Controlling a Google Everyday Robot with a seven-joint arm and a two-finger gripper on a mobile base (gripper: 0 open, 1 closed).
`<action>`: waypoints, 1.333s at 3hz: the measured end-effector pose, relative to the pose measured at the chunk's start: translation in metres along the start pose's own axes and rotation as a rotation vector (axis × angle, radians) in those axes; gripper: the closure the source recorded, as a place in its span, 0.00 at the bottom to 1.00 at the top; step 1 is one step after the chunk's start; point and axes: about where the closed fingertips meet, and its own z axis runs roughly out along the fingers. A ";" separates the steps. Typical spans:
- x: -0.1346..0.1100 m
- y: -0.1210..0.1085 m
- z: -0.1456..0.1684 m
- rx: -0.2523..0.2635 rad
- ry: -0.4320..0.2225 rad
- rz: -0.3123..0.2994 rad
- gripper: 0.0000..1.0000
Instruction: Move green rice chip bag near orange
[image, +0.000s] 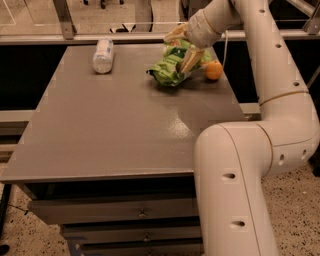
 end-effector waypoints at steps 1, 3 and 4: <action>-0.001 0.000 -0.001 -0.001 -0.003 -0.004 0.00; -0.010 -0.006 -0.005 0.012 -0.014 -0.023 0.00; -0.029 -0.023 -0.026 0.081 -0.042 -0.021 0.00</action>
Offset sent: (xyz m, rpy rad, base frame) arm 0.0190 -0.0096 0.0477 0.0039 -0.0101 0.0587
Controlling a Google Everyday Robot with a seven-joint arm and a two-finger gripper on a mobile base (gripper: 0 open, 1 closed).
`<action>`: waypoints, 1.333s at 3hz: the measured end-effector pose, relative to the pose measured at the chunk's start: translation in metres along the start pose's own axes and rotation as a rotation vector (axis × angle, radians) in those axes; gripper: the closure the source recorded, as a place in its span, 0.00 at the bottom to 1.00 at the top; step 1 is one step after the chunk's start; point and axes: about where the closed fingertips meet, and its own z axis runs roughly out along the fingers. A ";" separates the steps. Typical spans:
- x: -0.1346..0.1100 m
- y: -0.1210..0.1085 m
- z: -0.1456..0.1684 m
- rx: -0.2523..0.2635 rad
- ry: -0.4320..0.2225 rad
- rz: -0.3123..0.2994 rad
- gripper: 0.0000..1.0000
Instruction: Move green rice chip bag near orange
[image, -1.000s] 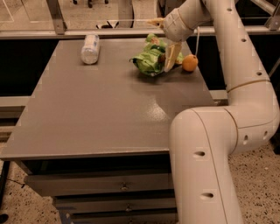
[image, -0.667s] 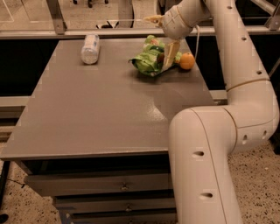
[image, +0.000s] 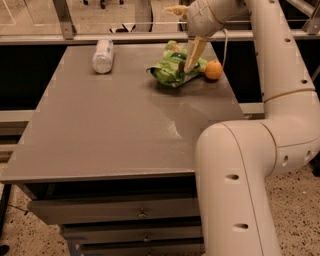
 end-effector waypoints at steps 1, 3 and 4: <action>-0.017 -0.019 -0.042 0.082 0.021 0.025 0.00; -0.015 -0.022 -0.168 0.305 0.060 0.185 0.00; -0.005 -0.010 -0.228 0.403 0.100 0.259 0.00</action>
Offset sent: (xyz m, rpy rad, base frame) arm -0.0892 -0.0887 0.1277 0.1992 -0.0903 -0.2902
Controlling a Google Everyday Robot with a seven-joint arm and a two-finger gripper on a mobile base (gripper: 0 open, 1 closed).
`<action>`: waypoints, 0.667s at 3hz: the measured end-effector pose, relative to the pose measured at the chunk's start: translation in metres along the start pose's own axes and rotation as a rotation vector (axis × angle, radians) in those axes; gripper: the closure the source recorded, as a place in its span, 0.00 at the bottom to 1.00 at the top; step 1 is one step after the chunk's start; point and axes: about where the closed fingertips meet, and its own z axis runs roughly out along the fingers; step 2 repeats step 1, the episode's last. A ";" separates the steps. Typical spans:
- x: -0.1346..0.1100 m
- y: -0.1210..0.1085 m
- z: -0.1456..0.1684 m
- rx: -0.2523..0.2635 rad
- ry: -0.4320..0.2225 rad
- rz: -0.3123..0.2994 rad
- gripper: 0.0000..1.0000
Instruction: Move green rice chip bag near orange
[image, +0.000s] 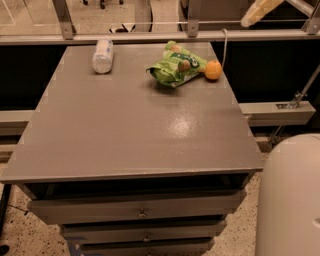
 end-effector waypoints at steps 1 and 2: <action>0.004 0.000 -0.007 0.009 0.008 0.010 0.00; 0.004 0.000 -0.007 0.009 0.008 0.010 0.00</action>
Offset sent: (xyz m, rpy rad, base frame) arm 0.0000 0.0000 0.0000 0.0000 0.0000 0.0000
